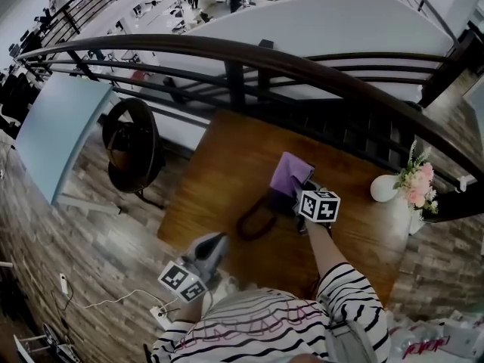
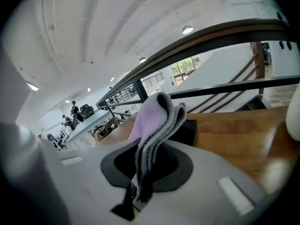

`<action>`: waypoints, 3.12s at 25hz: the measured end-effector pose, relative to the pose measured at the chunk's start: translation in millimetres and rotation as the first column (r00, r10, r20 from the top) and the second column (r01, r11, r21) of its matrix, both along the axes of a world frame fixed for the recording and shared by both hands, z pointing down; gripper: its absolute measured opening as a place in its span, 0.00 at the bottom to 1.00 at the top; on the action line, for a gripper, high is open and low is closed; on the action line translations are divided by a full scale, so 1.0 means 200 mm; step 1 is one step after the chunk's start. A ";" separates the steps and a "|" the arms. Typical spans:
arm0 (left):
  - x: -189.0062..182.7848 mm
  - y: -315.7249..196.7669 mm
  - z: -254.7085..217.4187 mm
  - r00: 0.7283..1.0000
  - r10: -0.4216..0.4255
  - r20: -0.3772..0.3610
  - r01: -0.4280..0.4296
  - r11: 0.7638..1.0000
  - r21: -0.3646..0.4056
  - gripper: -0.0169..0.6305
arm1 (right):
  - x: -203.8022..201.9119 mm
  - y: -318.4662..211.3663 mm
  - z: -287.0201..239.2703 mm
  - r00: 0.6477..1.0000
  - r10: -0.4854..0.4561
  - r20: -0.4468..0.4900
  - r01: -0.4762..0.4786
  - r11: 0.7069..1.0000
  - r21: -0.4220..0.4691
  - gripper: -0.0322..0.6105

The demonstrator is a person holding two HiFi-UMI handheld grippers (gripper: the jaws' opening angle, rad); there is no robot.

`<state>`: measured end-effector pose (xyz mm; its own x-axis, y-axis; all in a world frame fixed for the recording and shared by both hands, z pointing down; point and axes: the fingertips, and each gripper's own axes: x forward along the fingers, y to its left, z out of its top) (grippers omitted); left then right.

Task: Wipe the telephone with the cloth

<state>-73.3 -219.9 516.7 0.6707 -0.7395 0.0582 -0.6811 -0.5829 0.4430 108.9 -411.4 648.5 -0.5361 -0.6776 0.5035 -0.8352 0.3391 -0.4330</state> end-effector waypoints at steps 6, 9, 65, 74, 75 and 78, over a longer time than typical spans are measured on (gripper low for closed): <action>0.05 0.00 0.00 0.999 0.039 -0.014 -0.038 0.999 0.006 0.03 | 0.22 0.09 0.03 0.997 0.057 -0.054 -0.058 0.998 -0.018 0.11; 0.08 -0.01 0.01 0.998 0.064 -0.019 -0.064 0.998 0.009 0.03 | 0.32 0.12 0.05 0.993 0.092 -0.071 -0.094 0.995 -0.024 0.11; 0.19 0.11 0.01 0.981 0.184 -0.066 -0.184 0.983 0.013 0.03 | 0.37 0.44 0.10 0.982 0.151 -0.111 -0.157 0.986 -0.053 0.11; 0.05 0.18 0.01 0.993 0.100 -0.054 -0.100 0.995 0.006 0.03 | -0.10 0.47 -0.02 1.000 -0.012 0.002 0.012 1.000 0.011 0.11; 0.03 0.19 0.01 0.995 0.089 -0.053 -0.089 0.996 0.005 0.03 | -0.16 0.47 -0.02 0.999 -0.033 0.009 0.033 0.999 0.011 0.11; -0.04 0.23 0.01 0.997 0.054 -0.052 -0.054 0.999 -0.001 0.03 | -0.33 0.48 0.03 0.996 -0.087 0.013 0.087 0.996 -0.002 0.11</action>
